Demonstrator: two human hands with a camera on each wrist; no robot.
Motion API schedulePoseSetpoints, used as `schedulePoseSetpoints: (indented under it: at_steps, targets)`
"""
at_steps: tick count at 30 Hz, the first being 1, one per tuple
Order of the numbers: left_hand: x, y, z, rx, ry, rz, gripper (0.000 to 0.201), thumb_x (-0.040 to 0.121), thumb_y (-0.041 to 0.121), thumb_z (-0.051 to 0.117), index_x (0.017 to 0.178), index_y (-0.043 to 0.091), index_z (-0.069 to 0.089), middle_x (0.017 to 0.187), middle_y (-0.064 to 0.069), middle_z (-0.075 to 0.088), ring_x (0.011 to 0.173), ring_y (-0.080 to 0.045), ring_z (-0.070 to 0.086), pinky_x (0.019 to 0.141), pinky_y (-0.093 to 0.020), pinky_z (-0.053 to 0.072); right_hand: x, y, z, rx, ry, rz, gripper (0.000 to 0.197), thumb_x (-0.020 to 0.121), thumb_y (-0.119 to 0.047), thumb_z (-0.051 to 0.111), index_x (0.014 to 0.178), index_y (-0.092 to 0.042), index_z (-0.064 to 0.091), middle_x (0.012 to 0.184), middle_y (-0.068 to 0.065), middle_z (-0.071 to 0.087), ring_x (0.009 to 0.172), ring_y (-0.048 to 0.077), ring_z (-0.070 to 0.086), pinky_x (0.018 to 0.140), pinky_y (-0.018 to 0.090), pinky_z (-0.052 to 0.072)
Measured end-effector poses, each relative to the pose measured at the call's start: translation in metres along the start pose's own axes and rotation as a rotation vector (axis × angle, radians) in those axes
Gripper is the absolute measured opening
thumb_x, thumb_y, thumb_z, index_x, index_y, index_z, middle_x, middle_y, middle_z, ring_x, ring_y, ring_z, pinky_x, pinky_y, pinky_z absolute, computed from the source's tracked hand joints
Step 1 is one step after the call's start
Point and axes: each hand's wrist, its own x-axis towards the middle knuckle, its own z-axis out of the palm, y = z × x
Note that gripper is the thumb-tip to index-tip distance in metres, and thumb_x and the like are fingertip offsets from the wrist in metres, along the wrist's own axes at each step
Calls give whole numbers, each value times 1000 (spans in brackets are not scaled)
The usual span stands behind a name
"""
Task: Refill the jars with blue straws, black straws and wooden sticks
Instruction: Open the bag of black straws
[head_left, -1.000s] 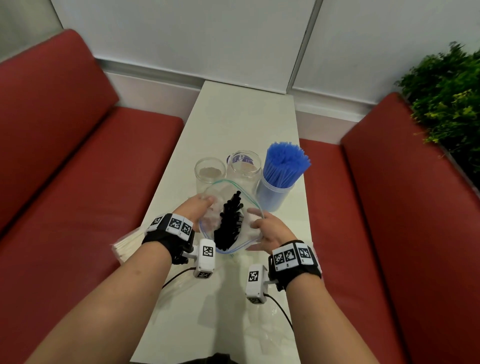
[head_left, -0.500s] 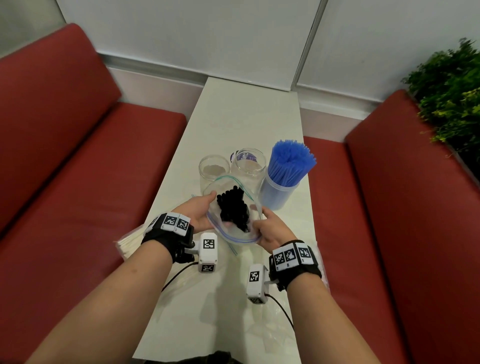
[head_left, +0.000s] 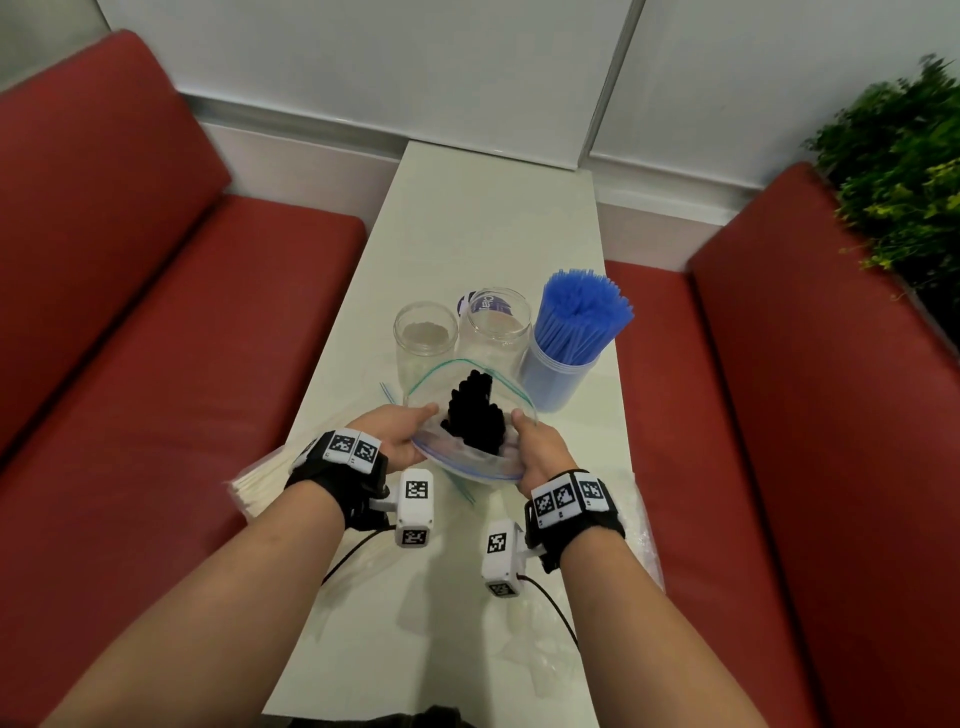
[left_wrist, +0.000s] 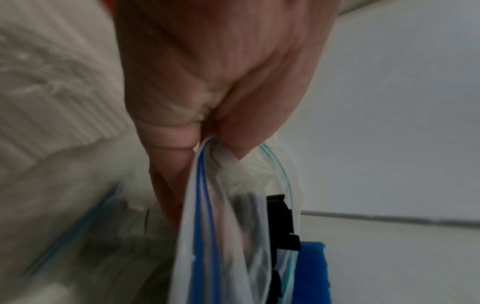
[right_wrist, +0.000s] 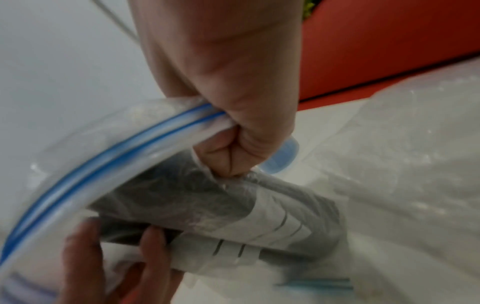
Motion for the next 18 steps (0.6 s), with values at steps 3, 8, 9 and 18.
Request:
schedulePoseSetpoints:
  at_steps: [3, 8, 9, 18]
  targets:
    - [4, -1, 1, -43, -43, -42, 34, 108, 15, 47, 92, -5, 69, 69, -18, 74, 54, -24, 73, 42, -31, 56, 1, -2, 5, 84, -6, 13, 20, 106, -25, 51, 106, -13, 67, 103, 13, 73, 88, 30, 68, 79, 39, 54]
    - [9, -2, 0, -53, -74, -62, 32, 109, 13, 44, 85, 1, 61, 55, -12, 68, 42, -16, 66, 36, -24, 51, -7, -5, 7, 196, -227, 21, 27, 96, -7, 46, 110, -4, 69, 108, 16, 72, 97, 28, 69, 92, 36, 53]
    - [10, -2, -2, -71, -88, -60, 28, 109, 13, 44, 92, 0, 63, 63, -15, 71, 50, -18, 70, 43, -26, 56, -8, -4, 5, 216, -275, 8, 33, 91, 0, 41, 110, -5, 68, 110, 17, 70, 98, 28, 68, 92, 36, 52]
    - [7, 16, -12, 246, -382, -55, 41, 93, 23, 53, 131, 12, 65, 132, -18, 66, 112, -32, 66, 94, -43, 54, -13, 9, 1, 84, -410, -169, 82, 83, 32, 44, 149, -15, 32, 143, 23, 54, 130, 37, 55, 106, 51, 48]
